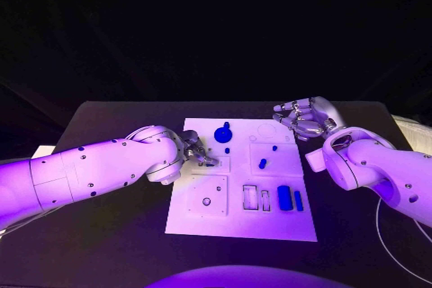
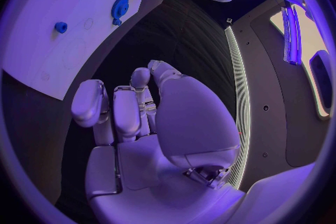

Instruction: Assemble the parts on the task board

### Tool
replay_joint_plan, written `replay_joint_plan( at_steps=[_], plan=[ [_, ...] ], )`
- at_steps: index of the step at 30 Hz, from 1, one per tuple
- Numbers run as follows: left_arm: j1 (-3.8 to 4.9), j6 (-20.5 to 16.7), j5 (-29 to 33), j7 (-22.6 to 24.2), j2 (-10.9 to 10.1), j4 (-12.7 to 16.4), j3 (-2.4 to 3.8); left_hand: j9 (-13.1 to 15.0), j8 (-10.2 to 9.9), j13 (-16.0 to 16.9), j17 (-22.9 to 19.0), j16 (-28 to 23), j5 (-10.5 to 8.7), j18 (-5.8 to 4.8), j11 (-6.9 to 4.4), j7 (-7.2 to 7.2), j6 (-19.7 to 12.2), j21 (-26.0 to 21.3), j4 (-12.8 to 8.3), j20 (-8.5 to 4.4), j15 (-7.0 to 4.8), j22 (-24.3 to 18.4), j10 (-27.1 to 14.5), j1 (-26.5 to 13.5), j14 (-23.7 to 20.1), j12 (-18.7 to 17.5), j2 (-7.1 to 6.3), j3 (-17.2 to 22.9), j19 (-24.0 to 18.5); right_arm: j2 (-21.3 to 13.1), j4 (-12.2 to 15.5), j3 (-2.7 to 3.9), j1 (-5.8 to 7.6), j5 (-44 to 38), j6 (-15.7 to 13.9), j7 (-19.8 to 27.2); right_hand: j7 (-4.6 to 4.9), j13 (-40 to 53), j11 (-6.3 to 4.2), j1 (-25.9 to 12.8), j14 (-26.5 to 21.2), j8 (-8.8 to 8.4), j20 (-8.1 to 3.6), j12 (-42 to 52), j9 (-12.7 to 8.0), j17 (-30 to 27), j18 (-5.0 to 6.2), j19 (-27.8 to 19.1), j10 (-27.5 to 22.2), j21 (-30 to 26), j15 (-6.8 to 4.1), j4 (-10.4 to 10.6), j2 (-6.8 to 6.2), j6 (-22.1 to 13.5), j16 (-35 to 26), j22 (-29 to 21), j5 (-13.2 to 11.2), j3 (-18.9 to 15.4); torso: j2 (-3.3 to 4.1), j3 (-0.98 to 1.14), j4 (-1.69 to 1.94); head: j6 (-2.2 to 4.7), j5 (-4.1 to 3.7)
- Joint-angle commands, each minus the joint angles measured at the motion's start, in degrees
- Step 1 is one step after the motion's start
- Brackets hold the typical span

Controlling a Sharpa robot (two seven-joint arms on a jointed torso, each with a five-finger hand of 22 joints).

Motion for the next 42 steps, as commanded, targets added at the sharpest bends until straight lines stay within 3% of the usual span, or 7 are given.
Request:
replay_joint_plan(
  at_steps=[1,13,20,36,42],
  plan=[
    [0.06,2.33,0.15,-1.07,0.18,-0.26,-0.11,0.09,0.25,-0.02,15.06,0.18,0.25,-0.59,0.03,-0.14,-0.21,-0.14,-1.77,-0.38,-0.34,11.8,-0.4,2.98,5.83,-0.29,2.38,1.51,4.14,0.09,0.0,-0.01,-0.04,-0.26,0.72,0.45,0.0,-0.04,-0.07,0.0,0.91,-0.05,0.14,-0.13,0.03,0.05,0.57,-0.34,-0.39,-0.3,0.39,-0.15,-0.37,-0.32,-0.11,-0.07,0.39,0.22,0.0,-0.02,0.03,0.0,-0.02],
    [0.92,3.83,0.16,-1.32,1.33,-1.95,-0.12,0.23,0.33,-0.1,15.06,0.18,0.25,-0.49,0.16,0.03,-0.22,-0.54,-1.46,-0.36,-0.26,11.52,-0.45,2.24,5.83,-0.39,2.63,1.05,3.95,0.12,0.04,-0.03,-0.04,-0.26,0.67,0.41,0.0,-0.04,-0.07,0.0,0.91,-0.05,0.14,-0.13,0.03,0.05,0.57,-0.34,-0.39,-0.3,0.39,-0.15,-0.37,-0.32,-0.11,-0.07,0.39,0.22,-0.02,0.06,-0.01,0.01,-0.02],
    [1.5,7.96,0.31,-1.64,2.42,-3.76,-0.15,0.52,0.53,-0.15,15.06,0.18,0.24,-0.41,0.3,0.13,-0.09,-0.87,-0.25,-0.27,-0.15,11.31,-0.55,-0.24,5.83,-0.47,2.37,-1.13,3.81,0.11,0.52,-0.04,-0.04,-0.26,0.75,0.3,0.0,-0.04,-0.07,0.0,0.91,-0.05,0.14,-0.13,0.03,0.05,0.57,-0.34,-0.39,-0.3,0.39,-0.15,-0.37,-0.32,-0.11,-0.07,0.39,0.22,-0.06,0.14,0.0,0.03,0.06],
    [1.76,12.74,0.4,-1.9,3.44,-5.26,-0.19,0.82,0.65,0.3,15.06,0.18,0.24,-0.45,0.21,0.02,0.16,-0.73,0.57,-0.25,-0.22,11.45,-0.37,-2.43,5.83,-0.08,2.07,-4.13,3.89,0.05,0.56,-0.1,-0.04,-0.34,1.21,0.05,0.02,-0.16,-0.05,-0.05,0.87,-0.03,0.15,-0.21,0.04,-0.05,0.58,-0.38,-0.46,-0.37,0.4,-0.14,-0.37,-0.31,-0.22,-0.14,0.4,0.27,-0.01,0.03,-0.06,0.24,0.06],
    [1.78,12.07,0.4,-1.88,3.54,-5.34,-0.19,0.9,0.63,0.51,15.06,0.18,0.25,-0.46,0.17,-0.03,0.45,-0.7,1.48,-0.27,-0.26,11.49,-0.24,-3.59,5.83,0.12,3.57,-4.98,3.92,0.03,0.57,-0.14,-0.04,-0.35,1.22,0.0,0.02,-0.16,-0.05,-0.05,0.87,-0.03,0.15,-0.21,0.04,-0.05,0.58,-0.38,-0.46,-0.37,0.4,-0.14,-0.37,-0.31,-0.22,-0.14,0.4,0.27,0.02,0.01,0.03,0.27,0.0]
  ],
)
